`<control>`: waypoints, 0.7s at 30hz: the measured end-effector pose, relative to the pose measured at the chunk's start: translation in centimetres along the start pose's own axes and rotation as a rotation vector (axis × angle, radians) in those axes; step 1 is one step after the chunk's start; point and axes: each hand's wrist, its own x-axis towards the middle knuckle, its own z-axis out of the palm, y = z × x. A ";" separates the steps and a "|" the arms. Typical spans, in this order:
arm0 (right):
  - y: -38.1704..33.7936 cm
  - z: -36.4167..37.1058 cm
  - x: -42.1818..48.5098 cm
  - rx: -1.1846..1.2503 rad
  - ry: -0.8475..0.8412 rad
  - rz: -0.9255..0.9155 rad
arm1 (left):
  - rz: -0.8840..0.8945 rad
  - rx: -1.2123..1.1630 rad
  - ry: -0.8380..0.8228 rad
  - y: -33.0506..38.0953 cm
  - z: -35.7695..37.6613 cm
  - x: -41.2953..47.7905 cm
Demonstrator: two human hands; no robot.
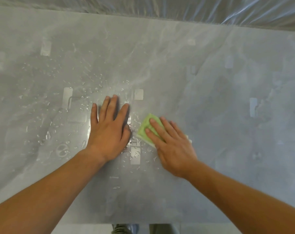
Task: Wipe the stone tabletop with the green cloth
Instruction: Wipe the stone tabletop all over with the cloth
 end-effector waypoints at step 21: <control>-4.7 0.9 6.5 0.029 0.138 0.362 | 0.021 -0.168 0.020 -3.3 0.9 -5.3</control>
